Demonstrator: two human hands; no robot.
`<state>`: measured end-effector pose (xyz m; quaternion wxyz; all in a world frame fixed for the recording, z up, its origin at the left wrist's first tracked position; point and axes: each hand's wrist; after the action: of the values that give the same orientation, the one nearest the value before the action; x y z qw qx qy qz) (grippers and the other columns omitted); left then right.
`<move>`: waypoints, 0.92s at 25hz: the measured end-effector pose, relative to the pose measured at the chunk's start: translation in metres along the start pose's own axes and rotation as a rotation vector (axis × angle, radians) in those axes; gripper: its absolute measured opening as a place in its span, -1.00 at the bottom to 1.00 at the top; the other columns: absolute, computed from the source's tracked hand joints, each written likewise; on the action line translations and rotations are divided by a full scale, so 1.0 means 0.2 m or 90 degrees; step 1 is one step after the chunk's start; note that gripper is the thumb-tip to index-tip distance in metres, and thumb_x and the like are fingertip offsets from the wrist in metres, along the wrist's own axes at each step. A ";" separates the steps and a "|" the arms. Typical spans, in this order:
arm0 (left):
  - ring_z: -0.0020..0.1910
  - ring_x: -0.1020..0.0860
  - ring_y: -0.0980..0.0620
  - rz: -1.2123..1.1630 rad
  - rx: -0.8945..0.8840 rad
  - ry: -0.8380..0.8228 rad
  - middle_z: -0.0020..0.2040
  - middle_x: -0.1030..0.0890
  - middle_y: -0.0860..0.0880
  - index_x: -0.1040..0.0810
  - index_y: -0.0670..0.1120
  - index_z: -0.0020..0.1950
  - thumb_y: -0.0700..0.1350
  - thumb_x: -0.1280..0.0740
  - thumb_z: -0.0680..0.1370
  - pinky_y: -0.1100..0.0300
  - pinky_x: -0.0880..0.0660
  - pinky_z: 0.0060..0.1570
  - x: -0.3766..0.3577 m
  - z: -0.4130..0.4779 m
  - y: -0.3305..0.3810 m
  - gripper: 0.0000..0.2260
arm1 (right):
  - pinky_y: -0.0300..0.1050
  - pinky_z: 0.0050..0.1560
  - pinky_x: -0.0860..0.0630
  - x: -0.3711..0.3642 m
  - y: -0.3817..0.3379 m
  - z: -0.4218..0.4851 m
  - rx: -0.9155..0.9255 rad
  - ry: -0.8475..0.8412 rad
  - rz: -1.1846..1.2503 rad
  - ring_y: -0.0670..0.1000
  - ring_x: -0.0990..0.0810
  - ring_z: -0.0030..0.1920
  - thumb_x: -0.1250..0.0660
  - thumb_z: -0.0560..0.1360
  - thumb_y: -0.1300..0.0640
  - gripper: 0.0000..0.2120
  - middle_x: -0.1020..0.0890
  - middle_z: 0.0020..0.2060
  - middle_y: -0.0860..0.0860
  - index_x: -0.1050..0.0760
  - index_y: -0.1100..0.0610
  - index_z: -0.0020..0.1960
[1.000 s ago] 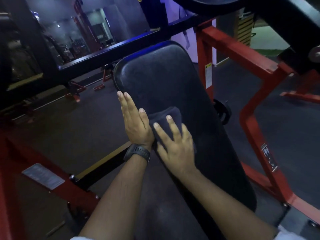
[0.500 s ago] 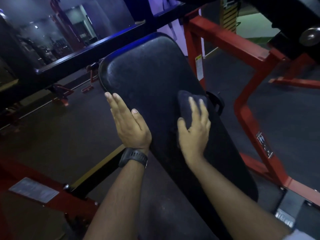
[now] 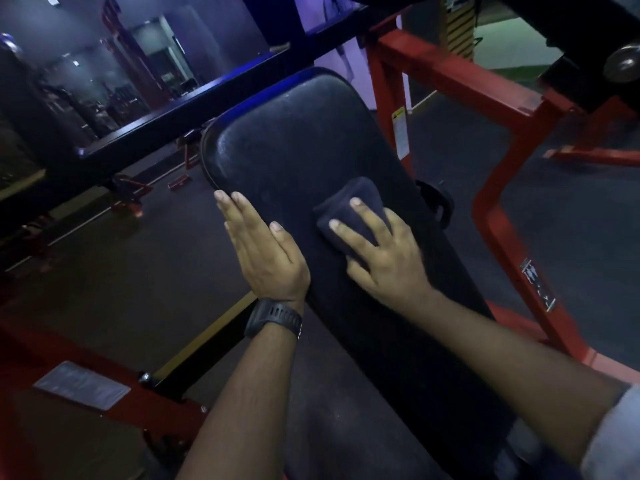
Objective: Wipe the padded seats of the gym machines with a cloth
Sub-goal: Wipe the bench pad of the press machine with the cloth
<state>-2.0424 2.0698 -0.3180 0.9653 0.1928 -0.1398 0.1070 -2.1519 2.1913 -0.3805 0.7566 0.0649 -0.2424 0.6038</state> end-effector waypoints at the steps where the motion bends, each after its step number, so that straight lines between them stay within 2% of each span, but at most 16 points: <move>1: 0.62 -0.05 -0.24 0.003 0.001 -0.002 0.60 -0.06 -0.38 -0.07 -0.38 0.59 -0.24 -0.06 0.66 -0.02 -0.02 0.61 0.00 0.00 -0.01 -0.48 | 0.19 0.21 -0.49 0.02 0.09 0.03 0.031 -0.002 -0.002 0.27 -0.51 0.24 -0.33 0.48 0.04 -0.42 -0.38 0.51 0.07 -0.36 -0.10 0.50; 2: 0.62 -0.04 -0.24 0.007 0.006 -0.004 0.60 -0.05 -0.38 -0.06 -0.38 0.59 -0.24 -0.07 0.65 -0.02 -0.02 0.61 0.00 0.00 -0.01 -0.48 | 0.18 0.21 -0.49 0.02 0.12 0.07 -0.053 0.006 0.021 0.25 -0.50 0.26 -0.32 0.47 0.03 -0.40 -0.37 0.52 0.05 -0.35 -0.11 0.51; 4: 0.63 -0.04 -0.25 0.014 0.009 -0.005 0.61 -0.05 -0.37 -0.06 -0.38 0.59 -0.25 -0.08 0.65 -0.01 0.00 0.61 0.00 0.00 -0.01 -0.48 | 0.19 0.25 -0.47 0.01 0.00 0.17 -0.426 0.053 0.142 0.23 -0.46 0.29 -0.29 0.46 0.02 -0.37 -0.32 0.54 0.02 -0.33 -0.10 0.53; 5: 0.63 -0.04 -0.25 0.013 0.005 -0.006 0.61 -0.06 -0.37 -0.06 -0.37 0.59 -0.26 -0.08 0.64 -0.01 0.01 0.61 0.00 0.00 0.00 -0.47 | 0.19 0.26 -0.46 -0.01 -0.08 0.19 -0.472 0.071 0.132 0.24 -0.45 0.29 -0.29 0.47 0.00 -0.37 -0.31 0.54 0.03 -0.33 -0.09 0.54; 6: 0.63 -0.04 -0.25 0.012 0.001 -0.007 0.61 -0.06 -0.36 -0.07 -0.37 0.59 -0.26 -0.08 0.64 -0.01 0.01 0.61 0.00 0.00 0.00 -0.47 | 0.19 0.24 -0.46 -0.01 -0.13 0.19 -0.372 0.073 0.084 0.26 -0.46 0.27 -0.30 0.47 0.00 -0.39 -0.32 0.54 0.05 -0.34 -0.09 0.53; 8: 0.63 -0.04 -0.25 0.014 -0.005 -0.009 0.61 -0.07 -0.35 -0.07 -0.37 0.59 -0.25 -0.08 0.64 0.00 0.02 0.61 0.00 0.00 0.00 -0.47 | 0.18 0.20 -0.49 -0.02 -0.03 0.16 -0.024 0.021 0.017 0.27 -0.52 0.21 -0.32 0.49 0.02 -0.42 -0.38 0.51 0.08 -0.36 -0.09 0.50; 9: 0.63 -0.04 -0.25 0.016 -0.006 -0.012 0.61 -0.07 -0.35 -0.08 -0.37 0.59 -0.24 -0.08 0.63 0.01 0.03 0.61 0.00 0.00 -0.01 -0.46 | 0.18 0.18 -0.51 -0.01 0.06 0.20 0.002 0.024 0.003 0.26 -0.54 0.20 -0.32 0.48 0.03 -0.42 -0.39 0.50 0.08 -0.37 -0.09 0.50; 10: 0.63 -0.03 -0.25 0.018 -0.002 -0.014 0.61 -0.07 -0.35 -0.08 -0.37 0.59 -0.25 -0.08 0.63 0.01 0.04 0.61 0.00 0.00 -0.01 -0.46 | 0.16 0.17 -0.51 -0.01 0.12 0.26 -0.095 0.036 0.016 0.26 -0.54 0.20 -0.31 0.47 0.04 -0.41 -0.39 0.51 0.07 -0.36 -0.10 0.51; 12: 0.62 -0.04 -0.26 0.024 0.000 -0.012 0.61 -0.08 -0.35 -0.08 -0.37 0.59 -0.27 -0.10 0.62 0.00 0.03 0.61 -0.01 0.00 -0.01 -0.46 | 0.16 0.21 -0.49 -0.01 0.08 0.38 -0.464 0.080 0.093 0.24 -0.49 0.24 -0.28 0.48 0.04 -0.38 -0.34 0.53 0.04 -0.33 -0.11 0.53; 13: 0.62 -0.04 -0.26 0.028 -0.005 -0.009 0.61 -0.09 -0.34 -0.09 -0.36 0.59 -0.28 -0.11 0.62 -0.02 0.02 0.61 -0.01 0.00 -0.01 -0.46 | 0.16 0.23 -0.47 -0.02 0.05 0.40 -0.503 0.090 0.065 0.24 -0.47 0.26 -0.27 0.48 0.03 -0.38 -0.33 0.53 0.04 -0.32 -0.11 0.54; 15: 0.62 -0.05 -0.28 0.032 -0.021 -0.011 0.61 -0.10 -0.34 -0.11 -0.36 0.59 -0.29 -0.11 0.61 -0.08 -0.01 0.61 0.00 -0.01 0.00 -0.46 | 0.15 0.24 -0.45 -0.03 0.13 0.33 -0.261 0.042 -0.025 0.25 -0.48 0.24 -0.24 0.48 0.00 -0.39 -0.33 0.53 0.05 -0.32 -0.10 0.54; 16: 0.62 -0.05 -0.29 0.034 -0.029 -0.013 0.60 -0.11 -0.34 -0.11 -0.36 0.59 -0.29 -0.11 0.61 -0.10 -0.01 0.61 -0.01 0.00 -0.01 -0.46 | 0.14 0.24 -0.45 -0.03 0.23 0.31 -0.200 0.018 -0.025 0.25 -0.48 0.24 -0.23 0.48 -0.01 -0.39 -0.34 0.52 0.04 -0.33 -0.10 0.54; 17: 0.61 -0.05 -0.29 0.035 -0.027 -0.014 0.60 -0.11 -0.35 -0.12 -0.36 0.58 -0.29 -0.11 0.61 -0.10 -0.02 0.61 -0.01 0.00 -0.01 -0.47 | 0.14 0.25 -0.45 -0.02 0.30 0.32 -0.275 0.016 0.012 0.25 -0.48 0.25 -0.21 0.47 -0.03 -0.38 -0.33 0.53 0.02 -0.32 -0.11 0.54; 19: 0.61 -0.05 -0.30 0.036 -0.018 -0.014 0.60 -0.11 -0.35 -0.12 -0.36 0.58 -0.31 -0.12 0.60 -0.09 -0.01 0.61 -0.01 0.00 0.00 -0.46 | 0.14 0.28 -0.43 -0.02 0.26 0.31 -0.596 0.068 0.075 0.25 -0.46 0.26 -0.17 0.47 -0.06 -0.38 -0.31 0.53 -0.01 -0.30 -0.14 0.54; 20: 0.61 -0.05 -0.31 0.038 -0.019 -0.012 0.60 -0.11 -0.35 -0.11 -0.36 0.58 -0.31 -0.12 0.60 -0.09 -0.01 0.61 0.00 0.00 0.00 -0.46 | 0.16 0.27 -0.42 -0.02 0.18 0.27 -0.633 0.068 0.047 0.26 -0.46 0.25 -0.17 0.48 -0.06 -0.39 -0.30 0.54 0.01 -0.30 -0.13 0.54; 23: 0.61 -0.04 -0.31 0.029 -0.026 -0.015 0.61 -0.10 -0.35 -0.10 -0.36 0.59 -0.31 -0.12 0.59 -0.06 0.02 0.61 0.00 0.00 0.01 -0.45 | 0.16 0.22 -0.46 0.00 0.18 0.01 -0.213 -0.020 -0.012 0.23 -0.42 0.25 -0.26 0.52 0.00 -0.42 -0.31 0.53 0.06 -0.33 -0.08 0.54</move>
<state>-2.0434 2.0707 -0.3182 0.9647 0.1711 -0.1574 0.1239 -2.1857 2.1999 -0.3850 0.7585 -0.0501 -0.3506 0.5471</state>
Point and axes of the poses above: each hand's wrist, its own z-axis towards the middle knuckle, its own x-axis out of the back of the hand, y = z × x
